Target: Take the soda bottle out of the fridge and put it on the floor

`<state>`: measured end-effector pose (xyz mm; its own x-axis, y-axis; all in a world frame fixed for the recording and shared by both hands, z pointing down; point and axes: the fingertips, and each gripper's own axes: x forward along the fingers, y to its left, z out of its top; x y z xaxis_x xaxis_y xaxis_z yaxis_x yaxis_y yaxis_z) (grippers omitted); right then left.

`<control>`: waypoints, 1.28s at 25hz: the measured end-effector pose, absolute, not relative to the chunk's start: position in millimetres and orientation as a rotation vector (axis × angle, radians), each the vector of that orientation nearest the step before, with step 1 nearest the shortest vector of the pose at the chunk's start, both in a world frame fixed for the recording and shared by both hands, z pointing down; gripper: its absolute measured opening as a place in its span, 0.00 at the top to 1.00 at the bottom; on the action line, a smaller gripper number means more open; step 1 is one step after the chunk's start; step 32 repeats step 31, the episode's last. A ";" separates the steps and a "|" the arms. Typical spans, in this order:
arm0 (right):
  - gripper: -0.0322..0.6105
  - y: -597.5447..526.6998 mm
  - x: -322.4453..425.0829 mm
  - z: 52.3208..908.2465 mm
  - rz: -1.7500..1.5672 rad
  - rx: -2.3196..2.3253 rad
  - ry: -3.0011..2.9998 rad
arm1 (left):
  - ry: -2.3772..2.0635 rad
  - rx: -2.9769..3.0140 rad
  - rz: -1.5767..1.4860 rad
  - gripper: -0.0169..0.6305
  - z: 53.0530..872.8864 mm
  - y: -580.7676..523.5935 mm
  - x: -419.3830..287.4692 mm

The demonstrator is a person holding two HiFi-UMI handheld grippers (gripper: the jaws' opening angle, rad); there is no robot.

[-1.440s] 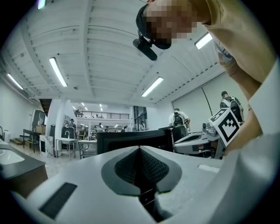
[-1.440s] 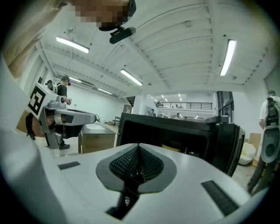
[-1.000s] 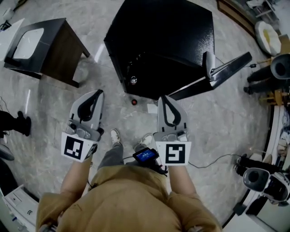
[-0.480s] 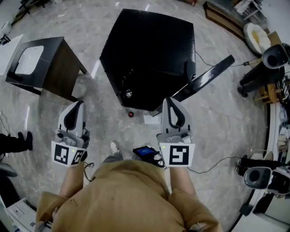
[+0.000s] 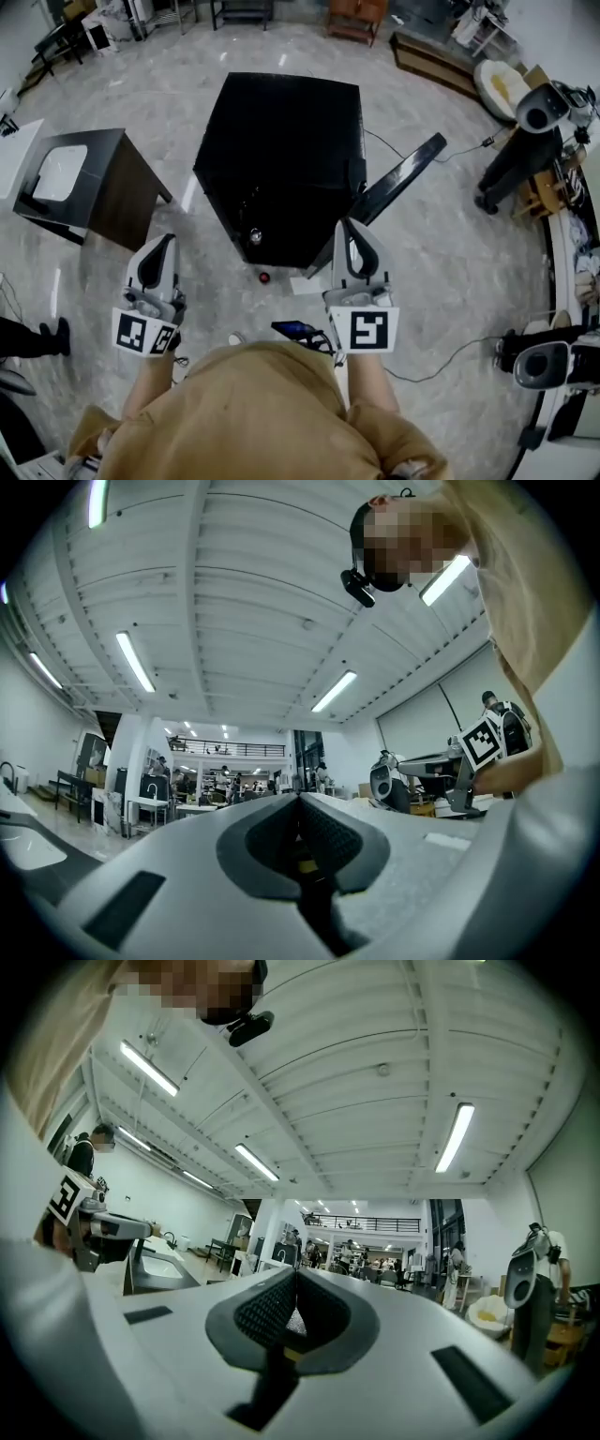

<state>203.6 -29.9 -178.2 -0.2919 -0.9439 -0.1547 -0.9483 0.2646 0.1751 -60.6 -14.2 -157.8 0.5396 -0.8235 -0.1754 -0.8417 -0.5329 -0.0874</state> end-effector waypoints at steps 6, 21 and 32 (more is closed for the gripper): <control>0.95 -25.5 222.5 -183.7 0.355 -1.899 2.453 | 1.350 -2.630 0.181 0.97 -173.0 -23.4 -42.3; 0.95 -24.0 217.8 -189.3 0.334 -1.859 2.498 | 1.398 -2.646 0.187 0.97 -166.8 -18.4 -44.3; 0.95 -12.3 210.1 -186.1 0.314 -1.829 2.512 | 1.419 -2.653 0.163 0.97 -160.1 -2.8 -51.6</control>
